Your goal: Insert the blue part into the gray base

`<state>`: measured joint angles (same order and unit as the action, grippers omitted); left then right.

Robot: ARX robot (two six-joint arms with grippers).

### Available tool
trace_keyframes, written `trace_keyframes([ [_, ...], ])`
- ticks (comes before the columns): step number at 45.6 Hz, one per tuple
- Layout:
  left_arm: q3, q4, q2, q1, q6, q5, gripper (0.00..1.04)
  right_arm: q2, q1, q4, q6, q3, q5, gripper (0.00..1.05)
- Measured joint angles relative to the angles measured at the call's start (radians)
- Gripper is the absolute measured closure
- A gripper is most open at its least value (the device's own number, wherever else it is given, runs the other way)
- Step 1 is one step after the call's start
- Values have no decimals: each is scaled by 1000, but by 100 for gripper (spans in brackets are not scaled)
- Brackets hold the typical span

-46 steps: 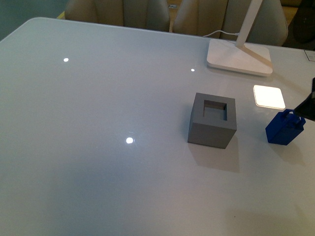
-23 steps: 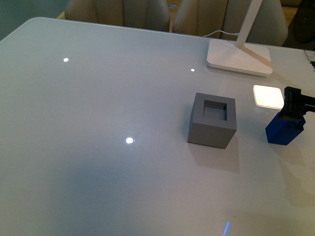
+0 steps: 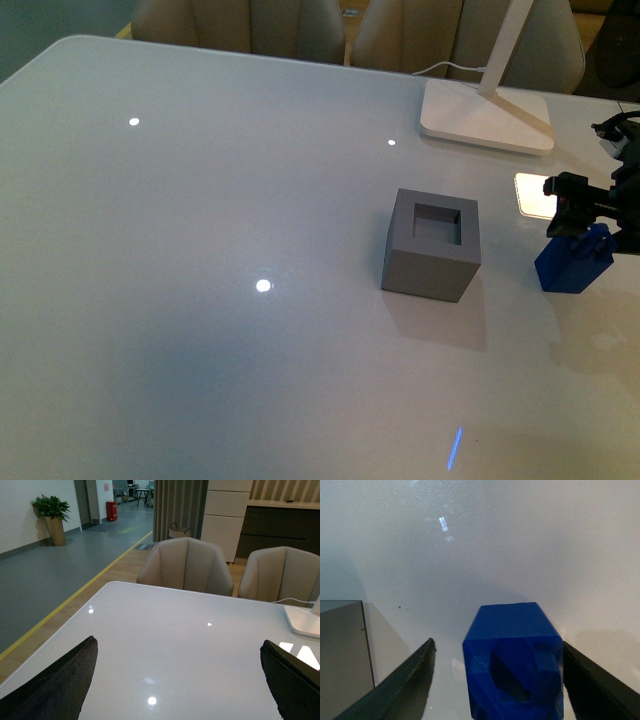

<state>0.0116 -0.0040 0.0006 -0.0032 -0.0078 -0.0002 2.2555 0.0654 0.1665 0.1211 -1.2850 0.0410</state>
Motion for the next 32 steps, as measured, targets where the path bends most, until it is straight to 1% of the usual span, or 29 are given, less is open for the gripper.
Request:
trace_keyframes([
  [1,0,0,0,0,0,0,7,1,0,3,0,-2,0,42],
  [4,0,0,0,0,0,0,7,2,0,11,2,-2,0,53],
  [5,0,0,0,0,0,0,7,2,0,11,3,-1,0,55],
  [7,0,0,0,0,0,0,7,1,0,11,5,1,0,57],
  [21,0,0,0,0,0,0,7,-104,-20,15,23,106,2,60],
  [27,0,0,0,0,0,0,7,-203,-49,40,38,118,5,60],
  [32,0,0,0,0,0,0,7,-287,-92,74,51,109,4,60],
])
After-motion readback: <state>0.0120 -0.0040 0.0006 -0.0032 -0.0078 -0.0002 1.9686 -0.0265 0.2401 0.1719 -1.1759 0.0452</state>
